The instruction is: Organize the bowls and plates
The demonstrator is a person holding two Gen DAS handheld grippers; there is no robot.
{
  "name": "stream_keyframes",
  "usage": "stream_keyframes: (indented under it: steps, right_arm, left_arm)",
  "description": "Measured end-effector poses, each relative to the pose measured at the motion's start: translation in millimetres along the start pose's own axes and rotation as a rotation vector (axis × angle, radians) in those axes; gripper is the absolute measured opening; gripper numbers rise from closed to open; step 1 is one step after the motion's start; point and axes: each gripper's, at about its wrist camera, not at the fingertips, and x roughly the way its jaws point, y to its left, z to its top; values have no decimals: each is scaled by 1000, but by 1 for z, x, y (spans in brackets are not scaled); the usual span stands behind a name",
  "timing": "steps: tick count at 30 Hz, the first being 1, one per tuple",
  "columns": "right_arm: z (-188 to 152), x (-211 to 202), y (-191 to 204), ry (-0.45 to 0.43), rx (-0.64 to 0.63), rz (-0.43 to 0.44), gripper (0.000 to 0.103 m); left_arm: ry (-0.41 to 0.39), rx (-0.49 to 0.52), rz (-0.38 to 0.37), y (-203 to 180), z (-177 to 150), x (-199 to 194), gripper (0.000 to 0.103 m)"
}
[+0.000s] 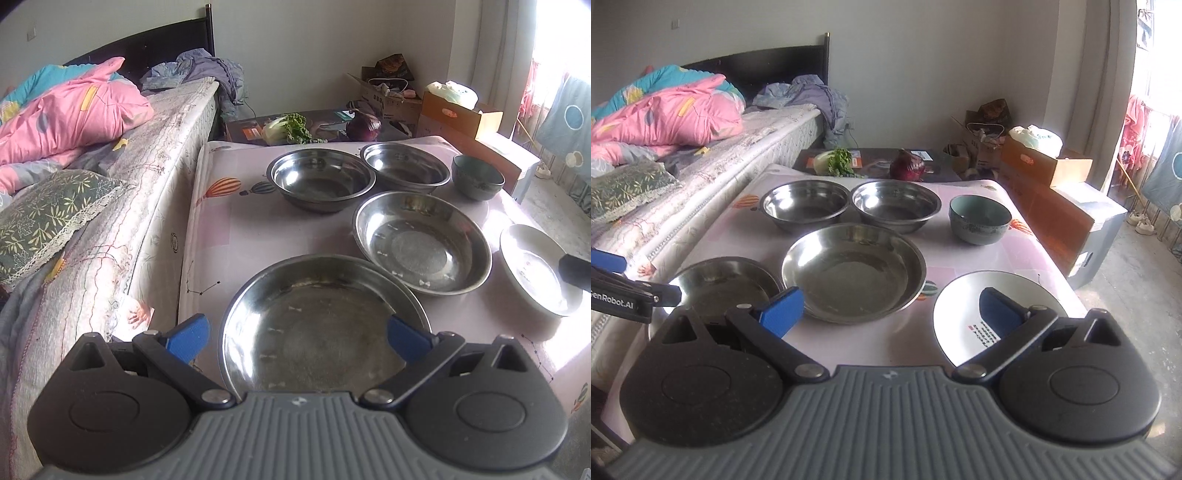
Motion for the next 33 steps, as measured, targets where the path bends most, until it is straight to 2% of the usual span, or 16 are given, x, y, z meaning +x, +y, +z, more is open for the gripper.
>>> stream_keyframes:
  steps: [3, 8, 12, 17, 19, 21, 25, 27, 31, 33]
  right_arm:
    - [19, 3, -3, -33, 26, 82, 102]
    - [46, 24, -2, -55, 52, 82, 102]
    - [68, 59, -10, -48, 118, 127, 102]
    - [92, 121, -13, -17, 212, 197, 98]
    - [99, 151, -11, 11, 248, 217, 92]
    - [103, 180, -6, 37, 259, 224, 80]
    - [102, 237, 1, 111, 288, 227, 63]
    - [99, 263, 6, 145, 293, 222, 54]
    - [95, 302, 9, 197, 300, 224, 43]
    - [93, 314, 11, 214, 298, 231, 33]
  left_arm:
    - [-31, -4, -5, 9, 17, 5, 103]
    - [-45, 15, -62, 19, 46, 21, 103]
    - [-58, -2, -111, 28, 67, 39, 103]
    - [-86, -22, -136, 38, 96, 69, 103]
    - [-67, -11, -108, 38, 107, 86, 103]
    - [-52, 4, -68, 35, 114, 103, 102]
    - [-30, -4, -71, 36, 130, 142, 91]
    - [-14, -2, -61, 34, 136, 158, 90]
    - [32, 23, -35, 30, 145, 193, 77]
    - [63, 25, -35, 28, 147, 206, 70]
